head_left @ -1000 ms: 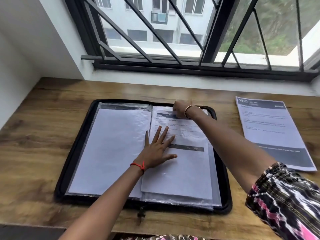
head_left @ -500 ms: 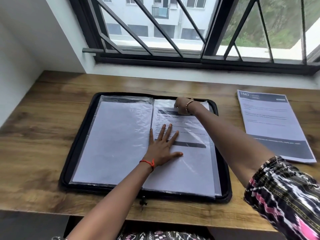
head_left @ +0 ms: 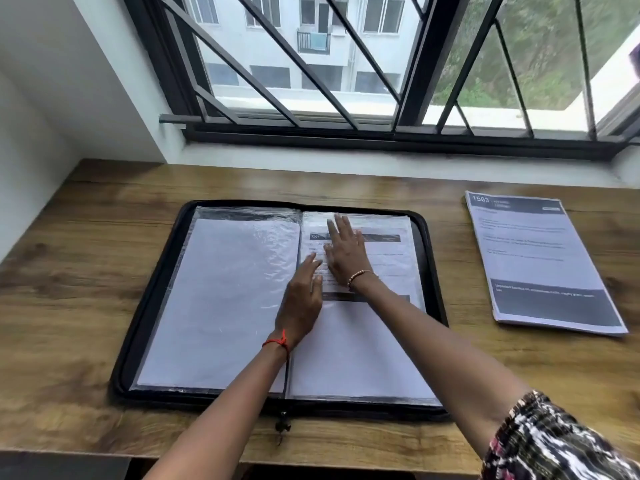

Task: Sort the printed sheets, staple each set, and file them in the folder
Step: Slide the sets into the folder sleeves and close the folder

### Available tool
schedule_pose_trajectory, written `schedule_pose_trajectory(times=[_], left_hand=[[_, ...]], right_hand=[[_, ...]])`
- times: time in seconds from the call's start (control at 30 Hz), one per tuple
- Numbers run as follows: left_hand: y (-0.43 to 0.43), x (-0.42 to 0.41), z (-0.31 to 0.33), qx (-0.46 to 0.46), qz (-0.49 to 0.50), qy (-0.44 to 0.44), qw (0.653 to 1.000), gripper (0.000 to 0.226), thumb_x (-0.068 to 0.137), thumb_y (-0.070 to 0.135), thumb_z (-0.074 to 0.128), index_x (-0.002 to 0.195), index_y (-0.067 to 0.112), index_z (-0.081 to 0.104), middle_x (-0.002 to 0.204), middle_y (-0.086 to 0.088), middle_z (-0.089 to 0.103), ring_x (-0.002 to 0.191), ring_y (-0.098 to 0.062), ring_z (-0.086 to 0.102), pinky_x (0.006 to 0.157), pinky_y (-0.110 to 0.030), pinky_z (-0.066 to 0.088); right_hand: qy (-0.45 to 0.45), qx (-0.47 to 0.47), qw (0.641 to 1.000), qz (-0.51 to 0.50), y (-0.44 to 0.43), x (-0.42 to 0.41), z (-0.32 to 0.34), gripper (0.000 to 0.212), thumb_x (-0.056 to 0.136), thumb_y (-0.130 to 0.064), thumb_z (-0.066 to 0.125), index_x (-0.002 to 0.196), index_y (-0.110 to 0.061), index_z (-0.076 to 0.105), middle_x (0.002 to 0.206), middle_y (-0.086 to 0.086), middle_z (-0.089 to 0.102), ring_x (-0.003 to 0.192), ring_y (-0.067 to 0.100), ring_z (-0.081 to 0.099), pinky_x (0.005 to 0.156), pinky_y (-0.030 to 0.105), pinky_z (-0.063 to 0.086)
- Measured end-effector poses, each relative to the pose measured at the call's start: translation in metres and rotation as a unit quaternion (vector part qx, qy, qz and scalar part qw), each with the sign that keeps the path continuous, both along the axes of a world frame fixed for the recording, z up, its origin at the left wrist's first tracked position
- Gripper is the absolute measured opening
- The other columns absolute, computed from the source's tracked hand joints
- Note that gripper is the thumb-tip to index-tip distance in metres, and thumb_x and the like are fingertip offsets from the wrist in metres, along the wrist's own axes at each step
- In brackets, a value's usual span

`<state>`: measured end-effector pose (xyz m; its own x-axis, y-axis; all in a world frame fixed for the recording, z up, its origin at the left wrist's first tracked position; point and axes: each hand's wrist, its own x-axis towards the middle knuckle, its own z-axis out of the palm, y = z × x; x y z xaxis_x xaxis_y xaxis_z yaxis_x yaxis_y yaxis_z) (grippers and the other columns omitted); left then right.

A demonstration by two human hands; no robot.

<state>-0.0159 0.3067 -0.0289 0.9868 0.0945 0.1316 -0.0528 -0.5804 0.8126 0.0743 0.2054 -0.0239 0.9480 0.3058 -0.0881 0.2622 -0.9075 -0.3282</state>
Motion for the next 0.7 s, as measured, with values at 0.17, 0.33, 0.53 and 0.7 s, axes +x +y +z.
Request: schedule_pose_trajectory(times=[0.17, 0.33, 0.53, 0.7], left_hand=[[0.021, -0.003, -0.015, 0.035, 0.029, -0.010, 0.999, 0.043, 0.095, 0.006, 0.042, 0.138, 0.001, 0.039, 0.147, -0.012, 0.036, 0.140, -0.022, 0.028, 0.111, -0.016, 0.015], [0.024, -0.003, -0.022, 0.087, -0.014, -0.011, 0.996, 0.052, 0.094, 0.026, 0.033, 0.143, 0.007, 0.031, 0.152, -0.005, 0.027, 0.141, -0.008, 0.014, 0.114, -0.018, 0.011], [0.025, -0.002, -0.028, 0.150, -0.019, -0.007, 0.988, 0.057, 0.092, 0.033, 0.029, 0.142, 0.008, 0.035, 0.152, -0.003, 0.028, 0.140, -0.006, 0.012, 0.113, -0.017, 0.009], [0.024, -0.003, -0.031, 0.181, -0.024, 0.001, 0.983, 0.057, 0.092, 0.035, 0.027, 0.142, 0.009, 0.035, 0.152, 0.000, 0.028, 0.143, -0.012, 0.015, 0.113, -0.018, 0.010]], right_hand=[[0.023, -0.016, 0.999, 0.043, 0.031, -0.011, -0.012, 0.056, 0.101, -0.030, 0.023, 0.149, -0.011, -0.002, 0.157, 0.002, -0.010, 0.145, 0.015, -0.010, 0.116, 0.037, -0.006], [0.022, -0.056, 0.998, 0.031, 0.030, -0.015, -0.021, 0.057, 0.102, -0.035, 0.016, 0.148, -0.012, -0.006, 0.157, 0.002, -0.012, 0.145, 0.013, -0.012, 0.117, 0.033, -0.008], [0.017, -0.001, 0.998, -0.063, -0.010, -0.024, -0.022, 0.063, 0.099, -0.046, 0.022, 0.150, -0.015, 0.001, 0.158, -0.003, -0.005, 0.145, 0.009, -0.005, 0.117, 0.029, -0.006], [0.009, -0.029, 0.992, -0.119, -0.059, -0.032, -0.024, 0.066, 0.097, -0.050, 0.021, 0.149, -0.017, -0.002, 0.158, -0.004, -0.006, 0.145, 0.008, -0.005, 0.117, 0.030, -0.007]])
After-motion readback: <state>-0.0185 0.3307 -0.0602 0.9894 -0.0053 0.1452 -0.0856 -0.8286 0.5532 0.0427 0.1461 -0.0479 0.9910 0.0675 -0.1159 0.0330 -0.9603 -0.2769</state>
